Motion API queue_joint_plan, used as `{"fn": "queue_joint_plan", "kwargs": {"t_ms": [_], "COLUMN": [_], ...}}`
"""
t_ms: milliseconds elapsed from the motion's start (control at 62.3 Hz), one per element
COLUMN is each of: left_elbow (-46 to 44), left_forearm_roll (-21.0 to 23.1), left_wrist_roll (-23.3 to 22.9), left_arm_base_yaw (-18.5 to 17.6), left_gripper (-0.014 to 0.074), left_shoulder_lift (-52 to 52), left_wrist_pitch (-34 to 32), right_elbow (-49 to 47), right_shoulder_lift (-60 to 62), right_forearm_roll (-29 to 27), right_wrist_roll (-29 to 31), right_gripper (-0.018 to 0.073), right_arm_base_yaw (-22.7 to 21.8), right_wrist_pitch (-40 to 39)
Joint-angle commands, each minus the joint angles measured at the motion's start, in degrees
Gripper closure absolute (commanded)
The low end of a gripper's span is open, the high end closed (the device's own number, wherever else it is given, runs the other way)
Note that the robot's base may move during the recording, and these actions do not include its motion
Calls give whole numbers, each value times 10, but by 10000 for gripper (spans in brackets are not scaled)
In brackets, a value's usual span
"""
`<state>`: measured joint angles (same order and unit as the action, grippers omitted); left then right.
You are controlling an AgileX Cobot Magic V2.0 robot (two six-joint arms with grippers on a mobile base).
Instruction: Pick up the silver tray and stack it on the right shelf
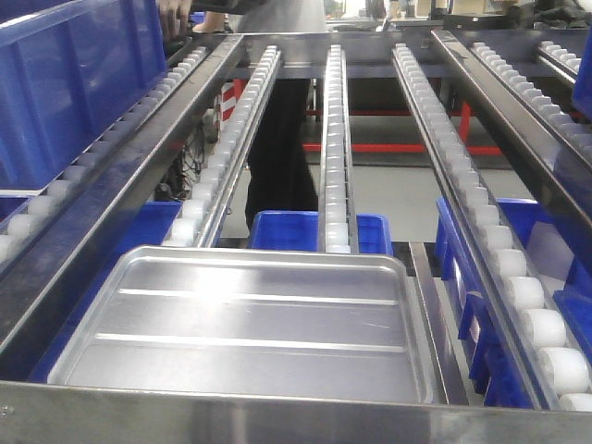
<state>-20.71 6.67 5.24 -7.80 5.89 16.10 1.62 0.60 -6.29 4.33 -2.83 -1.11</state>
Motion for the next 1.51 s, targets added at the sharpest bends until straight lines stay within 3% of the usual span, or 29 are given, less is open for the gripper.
{"fn": "queue_joint_plan", "kwargs": {"t_ms": [0, 96, 160, 241, 321, 353, 401, 610, 722, 818, 882, 1011, 1059, 1203, 1331, 1492], "left_elbow": [-88, -150, -179, -204, -216, -220, -222, -224, -233, -245, -253, -254, -255, -270, -297, -334], "left_forearm_roll": [25, 59, 85, 120, 137, 137, 137, 123, 171, 213, 211, 211, 213, 213, 191, 35], "left_wrist_roll": [0, 12, 52, 101, 110, 110, 110, 109, 108, 108, 109, 109, 109, 109, 99, -36], "left_arm_base_yaw": [0, 0, -3, -12, -29, -48, -82, -215, -238, -238, -238, -238, -238, -238, -238, -238], "left_gripper": [687, 686, 659, 529, 367, 297, 262, 260, 260, 260, 260, 260, 260, 259, 260, 260], "left_shoulder_lift": [68, 141, 188, 241, 284, 302, 325, 430, 490, 537, 562, 603, 616, 648, 669, 684], "left_wrist_pitch": [61, 125, 154, 178, 186, 181, 176, 186, 195, 194, 189, 167, 167, 186, 213, 248], "right_elbow": [-11, -11, -11, -11, -11, -11, -11, -35, -85, -136, -168, -230, -253, -273, -303, -395], "right_shoulder_lift": [12, 12, 12, 12, 12, 12, 12, 12, 6, -19, -44, -124, -157, -250, -341, -494], "right_forearm_roll": [0, 0, 0, 0, 0, 0, -1, -4, -4, -4, -9, -47, -67, -85, -95, -96], "right_wrist_roll": [5, 5, 5, 5, 5, 5, 5, -53, -54, -55, -55, -55, -55, -55, -55, -55], "right_gripper": [510, 510, 510, 510, 510, 510, 510, 510, 499, 421, 329, 60, 16, 20, 20, 20], "right_arm_base_yaw": [1, 1, 1, 1, 1, 1, 1, 1, 4, 26, 50, 126, 160, 257, 316, 364], "right_wrist_pitch": [-56, -56, -56, -56, -56, -56, -56, -59, -15, 43, 71, 131, 162, 156, 158, 260]}}
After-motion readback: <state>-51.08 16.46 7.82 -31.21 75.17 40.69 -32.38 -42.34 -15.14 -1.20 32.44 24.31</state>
